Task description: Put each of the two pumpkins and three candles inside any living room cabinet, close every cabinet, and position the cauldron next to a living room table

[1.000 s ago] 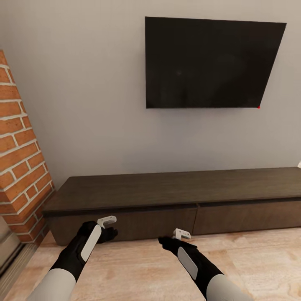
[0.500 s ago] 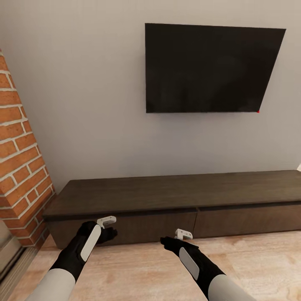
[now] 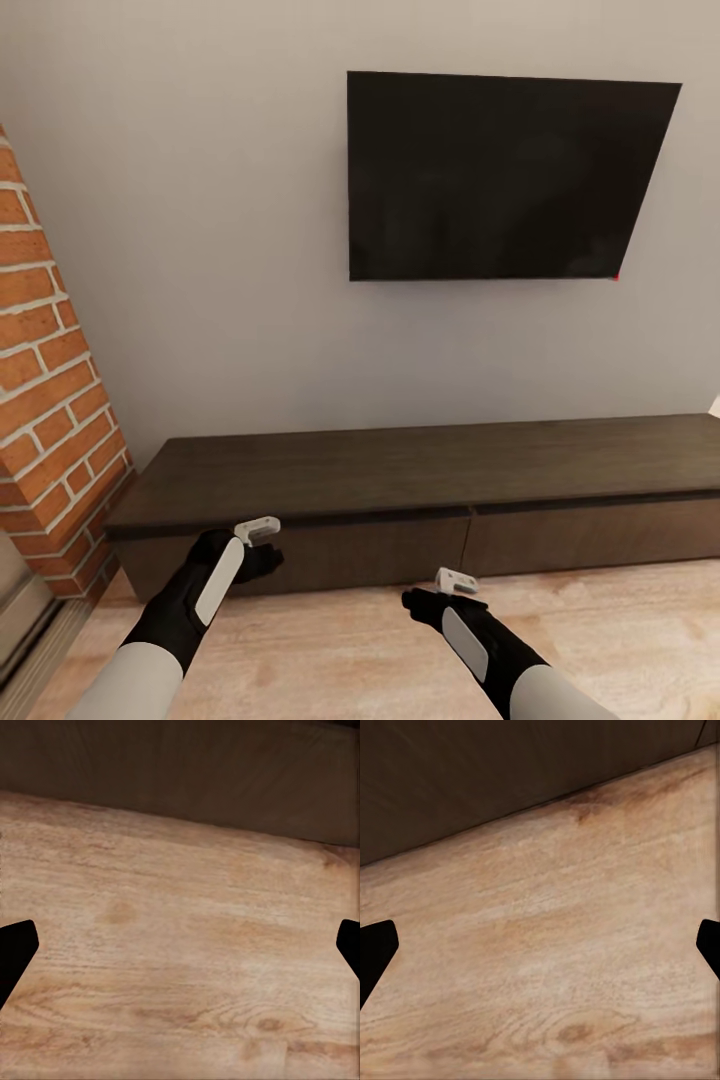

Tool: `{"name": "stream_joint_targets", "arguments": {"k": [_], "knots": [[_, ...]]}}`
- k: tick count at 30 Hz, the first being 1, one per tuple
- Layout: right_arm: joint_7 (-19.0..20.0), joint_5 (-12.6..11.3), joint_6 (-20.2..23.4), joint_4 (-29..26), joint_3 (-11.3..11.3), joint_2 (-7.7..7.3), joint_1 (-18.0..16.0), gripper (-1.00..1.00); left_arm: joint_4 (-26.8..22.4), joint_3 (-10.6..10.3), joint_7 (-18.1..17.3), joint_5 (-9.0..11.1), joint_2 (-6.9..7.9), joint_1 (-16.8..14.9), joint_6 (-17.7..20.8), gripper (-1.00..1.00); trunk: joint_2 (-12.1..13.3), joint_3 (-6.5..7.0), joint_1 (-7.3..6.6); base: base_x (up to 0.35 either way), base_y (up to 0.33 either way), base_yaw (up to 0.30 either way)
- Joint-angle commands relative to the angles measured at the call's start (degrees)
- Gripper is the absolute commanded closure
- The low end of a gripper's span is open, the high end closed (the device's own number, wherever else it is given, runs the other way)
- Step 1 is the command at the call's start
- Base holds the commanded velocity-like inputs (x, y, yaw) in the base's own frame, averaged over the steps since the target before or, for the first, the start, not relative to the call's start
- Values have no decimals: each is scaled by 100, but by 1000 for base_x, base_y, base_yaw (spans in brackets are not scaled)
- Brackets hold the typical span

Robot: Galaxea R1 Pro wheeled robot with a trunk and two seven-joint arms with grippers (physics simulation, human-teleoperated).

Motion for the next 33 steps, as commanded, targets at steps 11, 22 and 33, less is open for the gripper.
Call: {"name": "stream_joint_targets", "arguments": {"k": [11, 22, 33], "knots": [[-48, -53, -424, 255, 49, -9, 4, -100, 5, -14, 51, 96, -43, -3, 14, -100, 440, 192, -243, 0, 0, 0], [-33, -63, -890, 524, 46, -12, 7, -100, 5, -27, 49, 90, -55, -3, 15, -100, 881, 389, -485, 0, 0, 0], [0, -49, -901, 524, 52, -32, 7, -100, 12, -36, 49, 90, -52, -1, 15, -100, 1322, 587, -726, 0, 0, 0]]}}
